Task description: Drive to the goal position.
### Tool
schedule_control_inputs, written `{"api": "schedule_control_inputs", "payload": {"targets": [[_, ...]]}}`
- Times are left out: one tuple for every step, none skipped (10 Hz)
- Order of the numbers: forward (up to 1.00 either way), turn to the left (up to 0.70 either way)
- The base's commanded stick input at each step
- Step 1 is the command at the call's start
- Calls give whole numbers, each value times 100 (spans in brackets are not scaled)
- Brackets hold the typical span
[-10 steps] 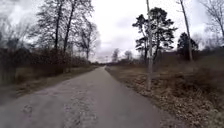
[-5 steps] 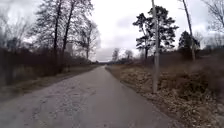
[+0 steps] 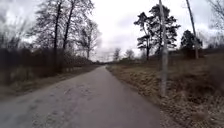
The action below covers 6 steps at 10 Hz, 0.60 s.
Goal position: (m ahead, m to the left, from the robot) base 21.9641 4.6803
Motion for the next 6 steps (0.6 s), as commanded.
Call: {"api": "schedule_control_inputs", "payload": {"targets": [[70,0],[70,0],[70,0],[70,0],[70,0],[70,0]]}}
